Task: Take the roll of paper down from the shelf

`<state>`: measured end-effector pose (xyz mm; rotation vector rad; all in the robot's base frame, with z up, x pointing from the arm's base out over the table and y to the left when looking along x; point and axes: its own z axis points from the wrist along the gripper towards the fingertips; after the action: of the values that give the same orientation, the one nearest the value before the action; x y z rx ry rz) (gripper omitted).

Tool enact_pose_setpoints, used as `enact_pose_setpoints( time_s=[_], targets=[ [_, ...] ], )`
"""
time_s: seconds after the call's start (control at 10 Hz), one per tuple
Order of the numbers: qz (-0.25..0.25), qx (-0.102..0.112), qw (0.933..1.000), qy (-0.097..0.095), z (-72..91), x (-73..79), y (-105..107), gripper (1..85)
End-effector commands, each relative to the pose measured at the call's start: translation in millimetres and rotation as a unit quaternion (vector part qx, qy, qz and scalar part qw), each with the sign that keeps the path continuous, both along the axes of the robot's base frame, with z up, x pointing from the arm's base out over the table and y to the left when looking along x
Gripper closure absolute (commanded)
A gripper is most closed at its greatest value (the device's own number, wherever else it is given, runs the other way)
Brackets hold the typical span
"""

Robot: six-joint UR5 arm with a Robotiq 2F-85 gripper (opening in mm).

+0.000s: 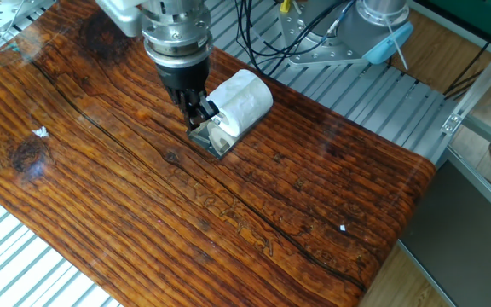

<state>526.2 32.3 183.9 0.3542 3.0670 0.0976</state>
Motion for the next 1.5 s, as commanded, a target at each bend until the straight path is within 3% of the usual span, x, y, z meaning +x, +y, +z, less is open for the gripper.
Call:
enact_pose_setpoints(
  time_s=[0.0, 0.1, 0.5, 0.9, 1.4],
  targets=[
    [-0.004, 0.019, 0.9998, -0.005, 1.7, -5.5, 8, 84.0],
    [-0.004, 0.016, 0.9998, -0.015, 0.0, -4.0, 7, 84.0],
    [-0.013, 0.027, 0.9994, -0.017, 27.3, -19.0, 14, 83.3],
    [-0.006, 0.036, 0.999, -0.027, 21.1, -39.1, 9, 83.3],
    [-0.005, 0.032, 0.9991, -0.026, 19.9, -45.0, 4, 83.7]
  ],
)
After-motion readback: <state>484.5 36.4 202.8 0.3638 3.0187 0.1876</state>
